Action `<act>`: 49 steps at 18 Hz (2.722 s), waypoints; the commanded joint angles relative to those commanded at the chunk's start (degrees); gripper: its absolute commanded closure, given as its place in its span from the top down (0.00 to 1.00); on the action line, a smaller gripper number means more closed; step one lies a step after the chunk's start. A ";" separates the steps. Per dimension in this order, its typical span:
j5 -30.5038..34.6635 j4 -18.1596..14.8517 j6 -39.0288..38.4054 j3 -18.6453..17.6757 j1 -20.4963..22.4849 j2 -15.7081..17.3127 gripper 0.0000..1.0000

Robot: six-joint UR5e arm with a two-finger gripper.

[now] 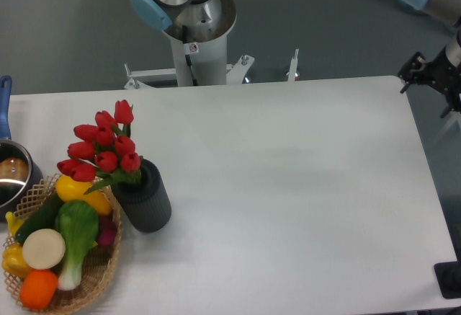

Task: Pick up the flowers from the vase
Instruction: 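Move the open gripper from its start pose over the table, then swing the open gripper toward the red tulips in the black vase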

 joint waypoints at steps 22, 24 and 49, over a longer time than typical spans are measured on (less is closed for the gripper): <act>5.19 10.44 -12.05 -12.64 -1.15 6.15 1.00; 4.57 15.09 -13.27 -15.90 -1.50 7.90 1.00; -45.35 22.06 -18.27 -41.31 -4.13 29.62 1.00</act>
